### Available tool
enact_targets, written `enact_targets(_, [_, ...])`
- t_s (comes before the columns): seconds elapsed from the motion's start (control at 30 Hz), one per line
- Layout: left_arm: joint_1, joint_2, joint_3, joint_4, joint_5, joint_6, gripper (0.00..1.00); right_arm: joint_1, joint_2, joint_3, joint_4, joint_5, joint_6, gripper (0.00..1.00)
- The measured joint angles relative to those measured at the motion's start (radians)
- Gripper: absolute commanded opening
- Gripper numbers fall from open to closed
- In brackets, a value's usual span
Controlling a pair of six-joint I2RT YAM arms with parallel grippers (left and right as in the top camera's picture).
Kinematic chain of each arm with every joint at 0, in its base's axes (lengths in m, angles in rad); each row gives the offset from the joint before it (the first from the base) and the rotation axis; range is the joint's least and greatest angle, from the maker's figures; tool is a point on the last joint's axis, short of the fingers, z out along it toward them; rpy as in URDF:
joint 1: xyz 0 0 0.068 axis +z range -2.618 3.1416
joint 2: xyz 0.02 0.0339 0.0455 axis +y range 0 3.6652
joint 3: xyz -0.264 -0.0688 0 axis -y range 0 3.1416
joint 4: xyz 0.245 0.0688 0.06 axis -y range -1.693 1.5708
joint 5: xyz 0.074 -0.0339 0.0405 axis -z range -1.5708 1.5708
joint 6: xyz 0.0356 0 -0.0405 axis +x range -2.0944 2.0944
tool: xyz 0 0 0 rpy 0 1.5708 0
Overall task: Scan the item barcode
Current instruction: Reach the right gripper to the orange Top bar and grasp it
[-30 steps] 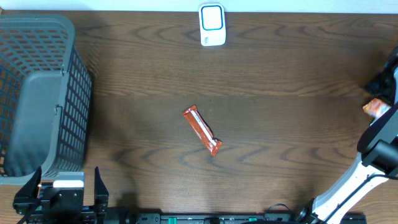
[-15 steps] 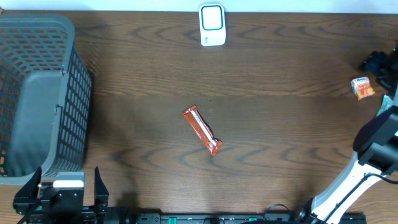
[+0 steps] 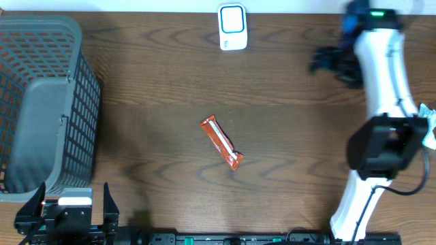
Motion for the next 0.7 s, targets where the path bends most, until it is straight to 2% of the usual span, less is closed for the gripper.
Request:
enact_targets(0.2, [0.0, 0.0, 0.0, 0.0, 0.0, 0.0, 0.98, 0.287, 0.0, 0.0, -0.023, -0.058, -0.087, 0.99])
enact_targets(0.4, [0.0, 0.0, 0.0, 0.0, 0.0, 0.0, 0.98, 0.487, -0.003, -0.037, 0.045, 0.0, -0.136, 0.99])
enact_targets(0.53, [0.0, 0.0, 0.0, 0.0, 0.0, 0.0, 0.98, 0.572, -0.003, -0.097, 0.073, -0.007, -0.152, 0.99])
enact_targets(0.7, [0.0, 0.0, 0.0, 0.0, 0.0, 0.0, 0.98, 0.584, -0.003, -0.136, 0.044, -0.093, -0.185, 0.97])
